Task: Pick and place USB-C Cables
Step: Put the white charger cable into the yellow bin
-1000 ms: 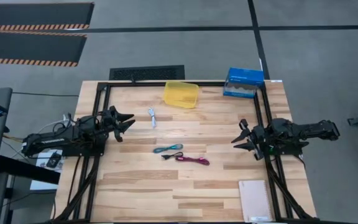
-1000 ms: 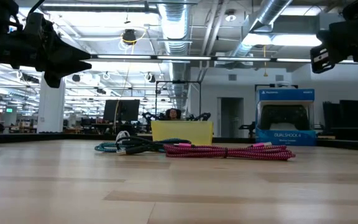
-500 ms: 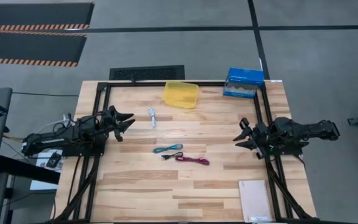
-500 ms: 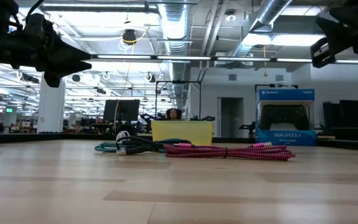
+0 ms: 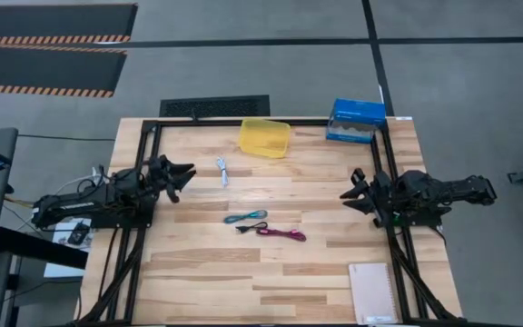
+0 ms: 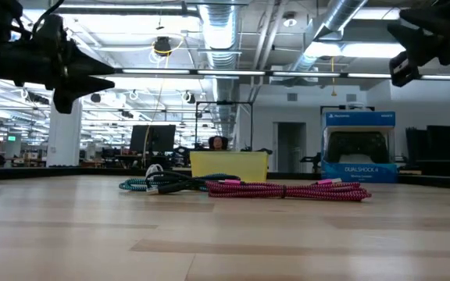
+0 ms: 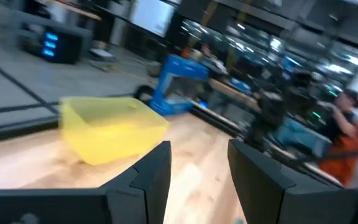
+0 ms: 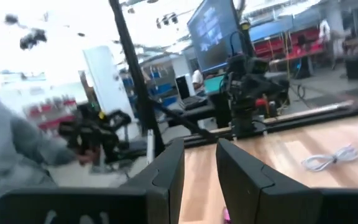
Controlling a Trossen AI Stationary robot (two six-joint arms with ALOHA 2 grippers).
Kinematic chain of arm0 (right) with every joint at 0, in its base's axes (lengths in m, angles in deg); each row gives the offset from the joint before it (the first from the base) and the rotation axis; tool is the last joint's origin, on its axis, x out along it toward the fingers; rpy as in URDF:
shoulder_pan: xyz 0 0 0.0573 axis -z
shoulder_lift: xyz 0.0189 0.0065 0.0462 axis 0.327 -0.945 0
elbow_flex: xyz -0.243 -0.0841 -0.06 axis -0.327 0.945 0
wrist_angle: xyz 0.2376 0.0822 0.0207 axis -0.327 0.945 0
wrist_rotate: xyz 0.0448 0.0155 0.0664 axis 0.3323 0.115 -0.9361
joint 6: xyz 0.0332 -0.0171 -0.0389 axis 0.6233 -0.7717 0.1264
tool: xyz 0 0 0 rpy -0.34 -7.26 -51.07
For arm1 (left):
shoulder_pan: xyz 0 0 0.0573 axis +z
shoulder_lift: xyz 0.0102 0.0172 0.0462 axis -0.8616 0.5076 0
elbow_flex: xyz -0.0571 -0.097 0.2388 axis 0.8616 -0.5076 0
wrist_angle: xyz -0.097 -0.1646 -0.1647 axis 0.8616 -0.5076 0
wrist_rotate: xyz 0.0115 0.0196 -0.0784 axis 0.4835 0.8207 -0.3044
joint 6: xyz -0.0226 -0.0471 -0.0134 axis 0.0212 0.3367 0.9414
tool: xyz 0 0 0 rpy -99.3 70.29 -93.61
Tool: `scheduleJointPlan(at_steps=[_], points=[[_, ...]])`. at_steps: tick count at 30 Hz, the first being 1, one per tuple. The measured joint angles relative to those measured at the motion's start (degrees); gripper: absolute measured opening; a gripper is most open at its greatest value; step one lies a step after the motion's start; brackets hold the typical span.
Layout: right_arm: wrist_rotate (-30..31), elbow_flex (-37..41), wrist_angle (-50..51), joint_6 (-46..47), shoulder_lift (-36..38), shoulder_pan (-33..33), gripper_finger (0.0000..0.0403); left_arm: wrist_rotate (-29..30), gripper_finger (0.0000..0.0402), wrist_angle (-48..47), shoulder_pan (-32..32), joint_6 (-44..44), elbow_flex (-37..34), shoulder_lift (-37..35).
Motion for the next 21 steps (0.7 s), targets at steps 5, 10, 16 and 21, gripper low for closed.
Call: scheduleJointPlan(at_steps=[5, 10, 16, 21], points=[[0.0, 0.0, -0.2, 9.0, 0.0, 0.0, 0.0118, 0.3, 0.0169, 0.0, 0.0, -2.6, 0.0, 1.3], [2.2, 0.0, -0.2, 12.0, 0.0, 0.0, 0.0118, -8.5, 0.0222, -0.2, 0.0, -3.1, 0.0, 4.4], [14.2, 0.0, -0.3, 12.3, 0.0, 0.0, 0.0118, -16.6, 0.0275, -2.0, 0.0, 1.5, 2.1, 10.1], [16.0, 0.0, -0.3, 14.2, 0.0, 0.0, 0.0118, -13.3, 0.0281, -8.9, 0.0, 2.1, 9.0, 17.6]])
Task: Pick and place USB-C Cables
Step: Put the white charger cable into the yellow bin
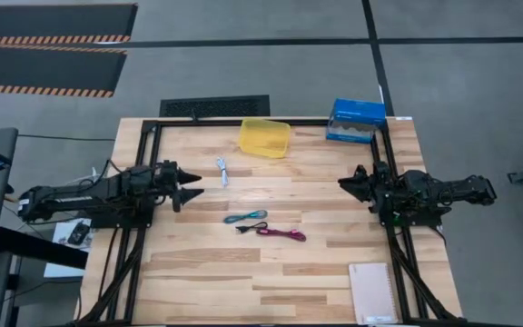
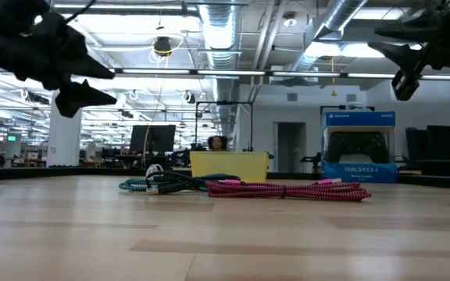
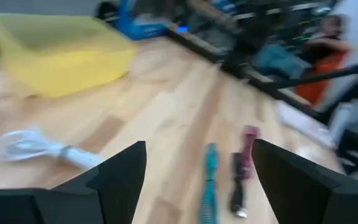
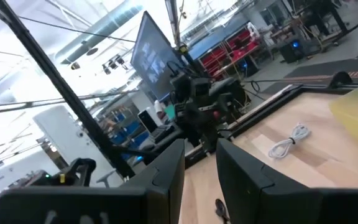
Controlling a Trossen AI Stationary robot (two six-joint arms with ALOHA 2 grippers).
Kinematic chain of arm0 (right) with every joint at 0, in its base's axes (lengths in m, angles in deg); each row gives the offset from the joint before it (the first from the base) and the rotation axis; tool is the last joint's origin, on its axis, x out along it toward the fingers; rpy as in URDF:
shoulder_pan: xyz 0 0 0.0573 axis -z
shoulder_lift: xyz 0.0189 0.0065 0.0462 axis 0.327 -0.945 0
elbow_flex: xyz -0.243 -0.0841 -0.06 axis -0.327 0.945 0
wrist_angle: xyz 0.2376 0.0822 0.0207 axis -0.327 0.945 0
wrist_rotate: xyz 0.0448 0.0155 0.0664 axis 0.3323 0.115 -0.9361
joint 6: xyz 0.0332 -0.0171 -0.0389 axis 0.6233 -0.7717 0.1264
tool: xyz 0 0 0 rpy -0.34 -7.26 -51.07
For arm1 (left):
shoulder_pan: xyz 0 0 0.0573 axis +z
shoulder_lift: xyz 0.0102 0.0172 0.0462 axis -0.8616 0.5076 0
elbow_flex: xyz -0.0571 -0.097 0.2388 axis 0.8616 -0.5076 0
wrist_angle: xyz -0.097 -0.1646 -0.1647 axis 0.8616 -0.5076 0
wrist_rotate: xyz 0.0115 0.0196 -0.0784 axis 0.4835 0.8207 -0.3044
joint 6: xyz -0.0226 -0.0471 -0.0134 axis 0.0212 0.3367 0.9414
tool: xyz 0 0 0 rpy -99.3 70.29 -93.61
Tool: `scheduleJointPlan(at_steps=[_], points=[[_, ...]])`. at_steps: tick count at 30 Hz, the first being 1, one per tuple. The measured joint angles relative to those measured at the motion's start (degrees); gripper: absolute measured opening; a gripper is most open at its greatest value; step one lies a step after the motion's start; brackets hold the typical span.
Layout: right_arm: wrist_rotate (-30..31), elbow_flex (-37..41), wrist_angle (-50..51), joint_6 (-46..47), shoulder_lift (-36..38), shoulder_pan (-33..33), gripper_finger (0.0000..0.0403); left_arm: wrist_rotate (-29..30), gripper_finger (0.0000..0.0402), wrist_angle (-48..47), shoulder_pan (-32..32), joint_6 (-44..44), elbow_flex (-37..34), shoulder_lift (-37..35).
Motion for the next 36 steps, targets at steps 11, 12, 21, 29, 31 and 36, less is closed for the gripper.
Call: scheduleJointPlan(at_steps=[11, 12, 21, 29, 31, 36], points=[[0.2, 0.0, 1.4, -0.1, 0.0, 0.0, 0.0118, 17.1, 0.0281, -8.4, 0.0, 11.8, 14.8, 24.4], [0.2, 0.0, 1.7, -0.1, 0.0, 0.0, 0.0118, 17.5, 0.0281, -8.4, 0.0, 12.0, 15.6, 26.7], [0.2, 0.0, 2.5, -0.1, 0.0, 0.0, 0.0118, 24.6, 0.0281, -8.3, 0.1, 18.7, 17.6, 45.2], [0.1, 0.0, 2.5, -0.1, 0.0, 0.0, 0.0118, 25.1, 0.0281, 4.7, 0.1, 22.2, 17.6, 56.4], [0.1, 0.0, 2.4, -0.2, 0.0, 0.0, 0.0118, 24.9, 0.0281, 8.2, 0.0, 22.1, 17.6, 58.4], [0.1, 0.0, 2.5, -0.3, 0.0, 0.0, 0.0118, 25.4, 0.0281, 11.1, 0.1, 23.1, 17.7, 63.1]])
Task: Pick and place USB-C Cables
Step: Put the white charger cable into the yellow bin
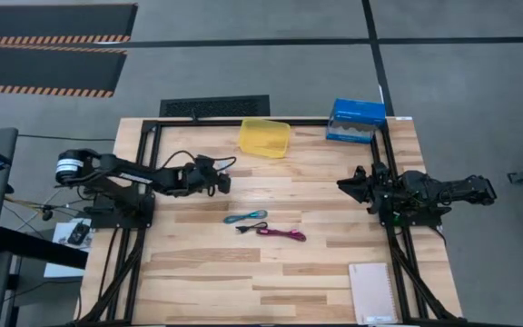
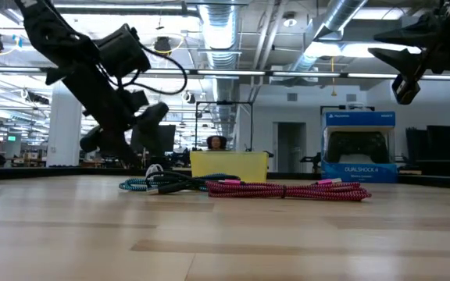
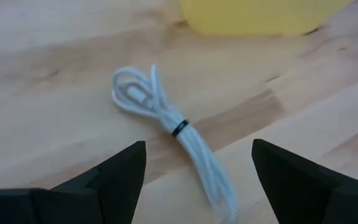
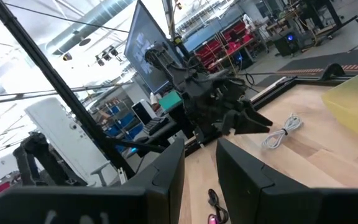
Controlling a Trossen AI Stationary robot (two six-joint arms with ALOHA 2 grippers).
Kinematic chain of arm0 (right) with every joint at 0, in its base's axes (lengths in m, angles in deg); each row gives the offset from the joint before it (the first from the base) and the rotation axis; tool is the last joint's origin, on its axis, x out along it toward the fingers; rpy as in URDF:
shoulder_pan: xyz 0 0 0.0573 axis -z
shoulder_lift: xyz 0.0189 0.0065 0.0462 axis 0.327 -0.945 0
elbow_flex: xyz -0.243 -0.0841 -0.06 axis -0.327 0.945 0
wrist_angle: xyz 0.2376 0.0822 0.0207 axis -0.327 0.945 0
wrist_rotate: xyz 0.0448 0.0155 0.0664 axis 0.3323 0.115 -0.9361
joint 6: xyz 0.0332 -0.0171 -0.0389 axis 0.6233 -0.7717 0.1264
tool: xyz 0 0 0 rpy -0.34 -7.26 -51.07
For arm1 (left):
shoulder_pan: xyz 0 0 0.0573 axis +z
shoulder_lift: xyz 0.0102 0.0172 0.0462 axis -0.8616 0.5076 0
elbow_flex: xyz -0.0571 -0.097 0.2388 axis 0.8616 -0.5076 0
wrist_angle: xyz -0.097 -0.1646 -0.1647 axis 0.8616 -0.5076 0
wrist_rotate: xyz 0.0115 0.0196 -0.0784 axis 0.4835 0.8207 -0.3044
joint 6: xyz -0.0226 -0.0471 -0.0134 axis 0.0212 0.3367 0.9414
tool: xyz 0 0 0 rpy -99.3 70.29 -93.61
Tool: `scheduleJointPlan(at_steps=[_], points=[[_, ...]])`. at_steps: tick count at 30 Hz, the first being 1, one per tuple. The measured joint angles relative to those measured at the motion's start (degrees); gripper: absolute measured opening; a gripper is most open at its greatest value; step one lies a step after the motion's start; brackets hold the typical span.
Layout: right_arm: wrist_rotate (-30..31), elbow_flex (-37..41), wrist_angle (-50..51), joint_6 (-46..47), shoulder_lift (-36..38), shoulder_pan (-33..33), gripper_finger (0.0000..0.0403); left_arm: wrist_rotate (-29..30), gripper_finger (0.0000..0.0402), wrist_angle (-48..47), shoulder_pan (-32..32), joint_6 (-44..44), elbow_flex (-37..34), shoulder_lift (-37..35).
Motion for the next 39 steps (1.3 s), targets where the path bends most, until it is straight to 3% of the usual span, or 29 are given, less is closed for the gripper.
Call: scheduleJointPlan(at_steps=[17, 32, 39], points=[[0.0, 0.0, 1.3, 0.2, 0.0, 0.0, 0.0118, 2.7, 0.0268, 7.4, 0.0, 2.9, 0.4, 10.8], [0.1, 0.0, 1.3, -0.9, 0.0, 0.0, 0.0118, 4.0, 0.0074, 6.4, 0.1, -0.2, 0.2, 10.7], [0.1, 0.0, 1.5, -0.9, 0.0, 0.0, 0.0118, 1.4, 0.0008, 7.3, -0.1, -3.5, 0.2, 10.7]])
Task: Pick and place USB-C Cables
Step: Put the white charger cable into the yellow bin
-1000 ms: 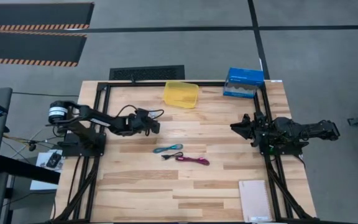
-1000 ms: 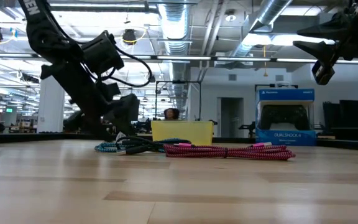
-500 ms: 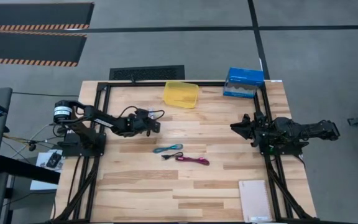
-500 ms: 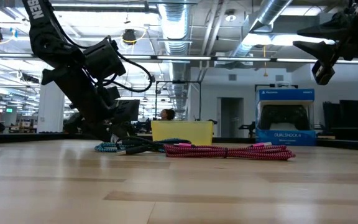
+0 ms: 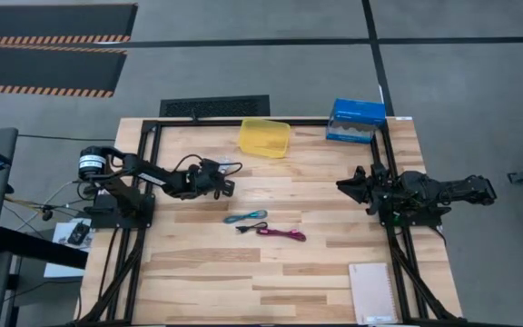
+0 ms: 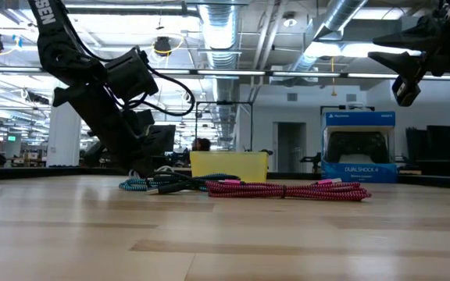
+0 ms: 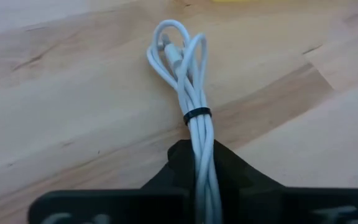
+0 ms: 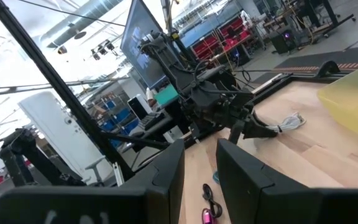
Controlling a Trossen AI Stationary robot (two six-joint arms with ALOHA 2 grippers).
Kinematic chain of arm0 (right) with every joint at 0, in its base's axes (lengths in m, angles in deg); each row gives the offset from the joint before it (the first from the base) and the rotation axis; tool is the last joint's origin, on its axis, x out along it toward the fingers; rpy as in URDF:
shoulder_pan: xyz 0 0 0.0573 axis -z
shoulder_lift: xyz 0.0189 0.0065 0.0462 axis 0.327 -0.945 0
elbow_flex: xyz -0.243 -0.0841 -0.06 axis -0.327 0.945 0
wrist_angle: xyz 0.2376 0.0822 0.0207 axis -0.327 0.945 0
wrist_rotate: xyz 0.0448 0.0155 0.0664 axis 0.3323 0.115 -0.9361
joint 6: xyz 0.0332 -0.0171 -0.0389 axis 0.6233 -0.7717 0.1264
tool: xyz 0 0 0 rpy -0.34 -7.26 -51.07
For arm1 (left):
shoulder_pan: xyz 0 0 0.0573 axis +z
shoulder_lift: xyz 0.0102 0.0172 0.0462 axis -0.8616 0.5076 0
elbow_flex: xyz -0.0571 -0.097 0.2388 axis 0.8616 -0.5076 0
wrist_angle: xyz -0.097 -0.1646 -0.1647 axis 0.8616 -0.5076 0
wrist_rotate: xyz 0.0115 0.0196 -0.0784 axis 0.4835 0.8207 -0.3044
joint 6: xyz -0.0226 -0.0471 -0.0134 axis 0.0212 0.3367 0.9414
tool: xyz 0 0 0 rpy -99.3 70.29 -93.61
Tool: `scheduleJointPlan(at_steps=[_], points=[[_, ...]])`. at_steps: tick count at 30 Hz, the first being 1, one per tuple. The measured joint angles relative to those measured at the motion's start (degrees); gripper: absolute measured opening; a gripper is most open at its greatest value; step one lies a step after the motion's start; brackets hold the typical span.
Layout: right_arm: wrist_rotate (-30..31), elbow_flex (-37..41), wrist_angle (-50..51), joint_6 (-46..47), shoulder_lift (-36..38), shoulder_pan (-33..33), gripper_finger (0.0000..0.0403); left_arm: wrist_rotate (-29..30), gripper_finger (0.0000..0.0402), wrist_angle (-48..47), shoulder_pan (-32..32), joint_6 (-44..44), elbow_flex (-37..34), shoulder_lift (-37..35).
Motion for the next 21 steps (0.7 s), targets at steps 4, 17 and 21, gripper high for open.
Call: scheduleJointPlan(at_steps=[4, 17, 21], points=[[0.0, 0.0, 0.3, 0.0, 0.0, 0.0, 0.0118, -0.6, 0.001, 0.0, 0.0, -0.4, 0.0, 0.0], [0.0, 0.0, 3.2, 0.0, 0.0, 0.0, 0.0118, -6.3, 0.0002, -0.6, -0.1, -4.2, -0.1, -6.9], [0.0, 0.0, 3.2, 0.0, 0.0, 0.0, 0.0118, -7.4, 0.0001, -0.5, -0.5, -7.4, 0.0, -11.7]])
